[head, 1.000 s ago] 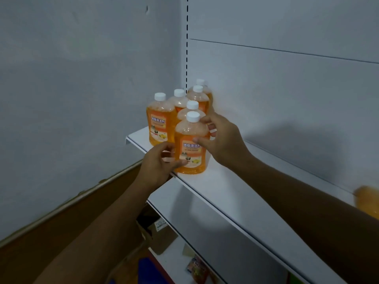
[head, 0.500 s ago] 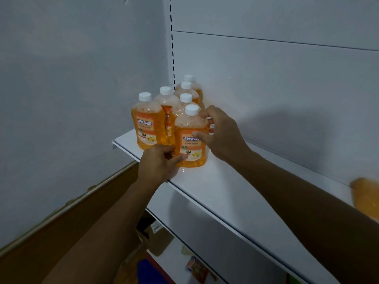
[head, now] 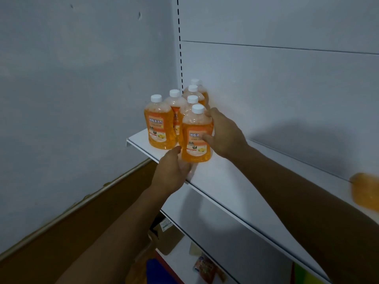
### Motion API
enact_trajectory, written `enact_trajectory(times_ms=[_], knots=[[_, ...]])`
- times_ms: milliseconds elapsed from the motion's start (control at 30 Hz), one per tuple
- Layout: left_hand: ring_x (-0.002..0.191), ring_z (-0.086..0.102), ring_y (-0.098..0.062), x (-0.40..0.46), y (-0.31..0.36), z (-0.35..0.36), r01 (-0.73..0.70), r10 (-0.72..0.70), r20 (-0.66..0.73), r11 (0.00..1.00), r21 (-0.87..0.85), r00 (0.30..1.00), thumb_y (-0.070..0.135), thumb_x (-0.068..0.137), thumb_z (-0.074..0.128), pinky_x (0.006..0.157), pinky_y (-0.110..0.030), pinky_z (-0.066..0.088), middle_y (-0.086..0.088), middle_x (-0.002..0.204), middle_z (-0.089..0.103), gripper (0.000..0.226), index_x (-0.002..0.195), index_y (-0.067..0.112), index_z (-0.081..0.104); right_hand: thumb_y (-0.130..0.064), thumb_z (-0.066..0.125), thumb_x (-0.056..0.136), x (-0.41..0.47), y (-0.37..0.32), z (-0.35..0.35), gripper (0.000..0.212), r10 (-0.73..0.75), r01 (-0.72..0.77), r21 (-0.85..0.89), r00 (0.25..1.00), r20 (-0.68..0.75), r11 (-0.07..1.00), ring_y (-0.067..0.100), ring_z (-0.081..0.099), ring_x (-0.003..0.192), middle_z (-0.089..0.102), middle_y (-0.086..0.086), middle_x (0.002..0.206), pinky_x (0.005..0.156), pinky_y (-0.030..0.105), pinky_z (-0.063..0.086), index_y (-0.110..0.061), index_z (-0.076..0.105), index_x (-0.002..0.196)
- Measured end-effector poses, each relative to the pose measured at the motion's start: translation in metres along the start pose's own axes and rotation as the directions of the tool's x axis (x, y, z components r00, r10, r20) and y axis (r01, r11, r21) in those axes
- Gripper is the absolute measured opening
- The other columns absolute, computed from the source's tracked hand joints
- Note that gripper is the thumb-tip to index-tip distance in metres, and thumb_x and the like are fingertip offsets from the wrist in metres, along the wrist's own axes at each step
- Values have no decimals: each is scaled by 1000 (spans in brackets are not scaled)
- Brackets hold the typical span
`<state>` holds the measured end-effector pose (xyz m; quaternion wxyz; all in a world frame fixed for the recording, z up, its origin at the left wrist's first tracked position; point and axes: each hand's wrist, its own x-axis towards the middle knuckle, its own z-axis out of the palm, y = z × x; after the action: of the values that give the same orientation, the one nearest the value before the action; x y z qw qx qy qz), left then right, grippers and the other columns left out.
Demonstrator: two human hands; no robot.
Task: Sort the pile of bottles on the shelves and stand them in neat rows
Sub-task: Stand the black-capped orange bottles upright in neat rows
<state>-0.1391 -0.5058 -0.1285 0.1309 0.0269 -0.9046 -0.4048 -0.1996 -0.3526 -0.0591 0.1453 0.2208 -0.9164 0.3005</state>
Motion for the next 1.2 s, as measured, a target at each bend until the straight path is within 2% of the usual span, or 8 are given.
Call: enact_trajectory(times_ms=[133, 233, 433, 667, 867, 1000, 1100, 1200], knots=[[98, 57, -12, -14, 14, -3, -35, 44, -138, 997, 68, 990, 35, 90, 64, 79, -26, 49, 1, 118, 59, 38, 122, 19, 51, -53, 70, 78, -16, -6, -8, 90, -9, 2, 112, 998, 56, 994, 23, 42, 134, 39, -2, 148, 107, 50, 40, -27, 20, 148], [101, 58, -12, -23, 28, 0, -107, 111, -44, 991, 77, 993, 34, 90, 63, 84, -26, 49, 4, 117, 62, 32, 119, 20, 55, -49, 66, 84, -35, 0, -21, 87, 11, -14, 83, 1000, 27, 996, 22, 31, 141, 30, 1, 155, 112, 41, 29, -22, 17, 151], [112, 54, -12, -31, 73, 48, -259, 245, 143, 963, 82, 959, 38, 92, 59, 93, -23, 43, 3, 127, 58, 40, 127, 20, 53, -53, 59, 88, -84, 54, -69, 78, 187, -187, -90, 982, -13, 978, 23, 30, 141, 30, 2, 156, 111, 43, 32, -20, 25, 150], [122, 51, -17, -42, 155, 142, -449, 422, 376, 893, -17, 825, 40, 90, 62, 103, -29, 41, -1, 140, 50, 56, 139, 19, 44, -48, 62, 87, -176, 131, -153, 77, 467, -493, -218, 869, -163, 842, 25, 30, 139, 31, 4, 154, 112, 44, 32, -18, 28, 149], [139, 31, -21, -55, 210, 202, -555, 513, 538, 826, -98, 669, 39, 86, 68, 113, -34, 26, -4, 153, 31, 79, 149, 16, 27, -35, 69, 83, -240, 164, -201, 75, 629, -660, -325, 749, -209, 677, 28, 35, 135, 36, 7, 149, 108, 43, 37, -16, 32, 146], [130, 40, -24, -53, 229, 235, -635, 581, 585, 760, -139, 566, 58, 73, 64, 109, -44, 37, -1, 138, 47, 75, 136, 21, 43, -28, 71, 80, -263, 174, -206, 61, 652, -693, -344, 717, -245, 633, 25, 46, 121, 48, 4, 131, 97, 43, 46, -18, 43, 133], [138, 32, -29, -48, 229, 260, -678, 602, 582, 726, -114, 547, 77, 65, 43, 109, -53, 35, -2, 145, 41, 90, 139, 26, 38, -29, 70, 81, -271, 177, -209, 59, 617, -667, -376, 742, -261, 643, 23, 47, 120, 49, 4, 131, 97, 42, 47, -18, 45, 133], [143, 20, -31, -54, 241, 267, -687, 626, 514, 721, -95, 586, 67, 76, 57, 112, -50, 28, -9, 154, 28, 87, 146, 23, 31, -29, 66, 84, -275, 172, -224, 50, 547, -630, -412, 777, -313, 659, 24, 49, 118, 52, 5, 129, 91, 42, 48, -16, 49, 129]])
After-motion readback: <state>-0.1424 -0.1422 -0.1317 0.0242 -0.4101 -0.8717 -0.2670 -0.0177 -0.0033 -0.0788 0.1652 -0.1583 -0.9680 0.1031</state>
